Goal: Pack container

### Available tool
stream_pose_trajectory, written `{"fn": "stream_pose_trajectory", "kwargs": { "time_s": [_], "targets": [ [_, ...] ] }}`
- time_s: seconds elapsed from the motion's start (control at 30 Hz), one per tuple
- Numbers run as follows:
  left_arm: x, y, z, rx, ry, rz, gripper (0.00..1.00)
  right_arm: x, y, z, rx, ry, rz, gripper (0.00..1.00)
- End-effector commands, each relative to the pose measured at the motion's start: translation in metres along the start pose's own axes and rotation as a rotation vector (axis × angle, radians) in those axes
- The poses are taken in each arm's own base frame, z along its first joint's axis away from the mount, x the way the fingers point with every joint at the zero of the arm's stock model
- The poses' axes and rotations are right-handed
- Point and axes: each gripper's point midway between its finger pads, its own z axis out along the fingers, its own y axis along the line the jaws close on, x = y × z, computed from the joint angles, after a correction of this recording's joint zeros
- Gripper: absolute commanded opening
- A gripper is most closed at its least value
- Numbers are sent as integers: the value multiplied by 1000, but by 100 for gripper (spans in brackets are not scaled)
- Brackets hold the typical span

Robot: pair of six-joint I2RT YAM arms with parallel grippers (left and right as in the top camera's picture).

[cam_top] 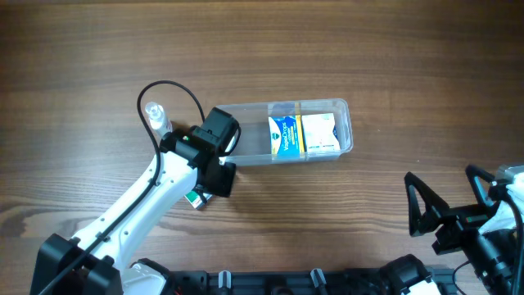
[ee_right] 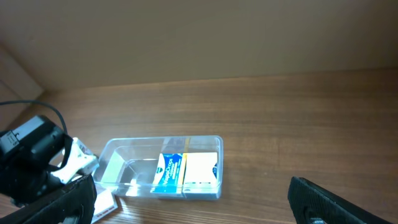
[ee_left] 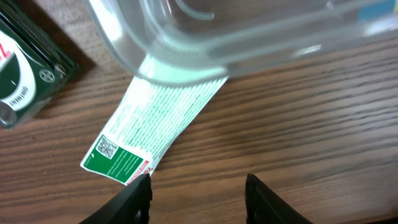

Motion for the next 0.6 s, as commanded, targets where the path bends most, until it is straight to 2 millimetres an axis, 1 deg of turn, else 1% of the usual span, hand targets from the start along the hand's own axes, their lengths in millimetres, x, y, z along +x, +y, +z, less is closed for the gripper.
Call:
{"fn": "stream_pose_trajectory", "kwargs": {
  "time_s": [0.0, 0.07, 0.1, 0.13, 0.23, 0.3, 0.37, 0.43, 0.5, 0.57],
  "targets": [
    [2, 15, 1, -79, -2, 19, 53, -2, -2, -1, 10, -8, -8, 100],
    [-3, 18, 1, -98, -25, 20, 60, -2, -2, -1, 10, -8, -8, 100],
    [-6, 23, 1, -125, -39, 20, 65, -2, -2, -1, 10, -8, -8, 100],
    [-7, 26, 3, -144, -45, 24, 74, -2, -2, -1, 10, -8, -9, 100],
    [1, 28, 18, -146, -24, 45, 82, -2, -2, -1, 10, -8, -9, 100],
    [7, 30, 30, -148, -19, 53, 82, -2, -2, -1, 10, -8, -8, 100],
    [8, 33, 39, -145, -29, 63, 82, -2, -2, -1, 10, -8, -8, 100],
    [6, 36, 44, -142, -45, 49, 82, -2, -2, -1, 10, -8, -8, 100],
    [1, 38, 48, -137, -72, 40, 80, -2, -2, -1, 10, -8, -8, 100],
    [-4, 39, 53, -124, -100, 52, 80, -2, -2, -1, 10, -8, -8, 100]
  ]
}}
